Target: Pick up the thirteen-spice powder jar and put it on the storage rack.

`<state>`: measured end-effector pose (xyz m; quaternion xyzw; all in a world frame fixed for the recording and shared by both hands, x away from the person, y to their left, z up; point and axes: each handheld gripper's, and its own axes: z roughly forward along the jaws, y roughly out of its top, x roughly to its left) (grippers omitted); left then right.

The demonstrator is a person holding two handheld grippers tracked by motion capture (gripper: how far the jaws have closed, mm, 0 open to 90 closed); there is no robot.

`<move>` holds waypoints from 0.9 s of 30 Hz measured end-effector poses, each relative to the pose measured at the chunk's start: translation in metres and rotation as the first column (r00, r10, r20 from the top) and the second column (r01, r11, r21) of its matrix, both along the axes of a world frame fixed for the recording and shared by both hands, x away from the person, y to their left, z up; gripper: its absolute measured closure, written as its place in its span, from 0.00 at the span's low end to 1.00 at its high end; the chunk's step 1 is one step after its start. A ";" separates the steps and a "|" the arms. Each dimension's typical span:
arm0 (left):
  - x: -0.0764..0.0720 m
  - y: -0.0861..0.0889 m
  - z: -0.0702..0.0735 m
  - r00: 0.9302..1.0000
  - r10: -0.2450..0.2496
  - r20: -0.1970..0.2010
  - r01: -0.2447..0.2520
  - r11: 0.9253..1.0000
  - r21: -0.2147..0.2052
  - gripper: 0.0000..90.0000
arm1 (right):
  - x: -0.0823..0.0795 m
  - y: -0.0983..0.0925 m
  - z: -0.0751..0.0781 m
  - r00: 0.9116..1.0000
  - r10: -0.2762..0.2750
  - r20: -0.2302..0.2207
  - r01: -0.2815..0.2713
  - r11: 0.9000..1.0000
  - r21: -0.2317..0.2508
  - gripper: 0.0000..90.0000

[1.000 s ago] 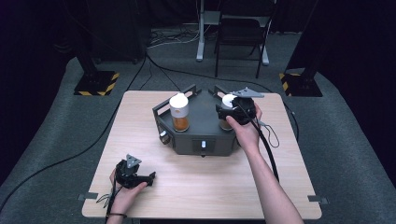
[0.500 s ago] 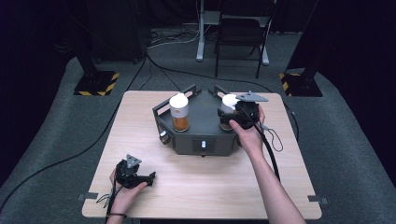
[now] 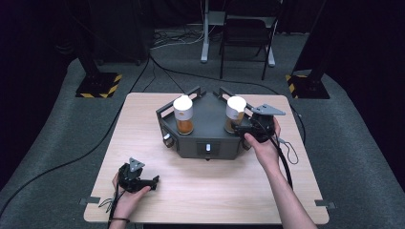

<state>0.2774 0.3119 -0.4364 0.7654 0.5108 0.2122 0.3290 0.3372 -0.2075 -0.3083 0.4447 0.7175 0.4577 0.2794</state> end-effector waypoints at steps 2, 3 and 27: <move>0.000 0.000 0.000 1.000 0.000 0.000 0.000 1.000 0.000 0.01 | -0.004 -0.002 -0.003 1.000 -0.002 0.004 0.002 1.000 -0.008 0.06; 0.000 0.000 0.000 1.000 0.001 0.000 -0.001 1.000 -0.001 0.01 | -0.005 -0.003 -0.004 1.000 -0.002 0.003 0.002 1.000 -0.014 0.06; 0.000 0.000 0.000 1.000 0.002 0.000 -0.002 1.000 -0.001 0.01 | -0.037 -0.055 -0.070 0.994 -0.079 -0.081 0.078 0.997 -0.026 0.08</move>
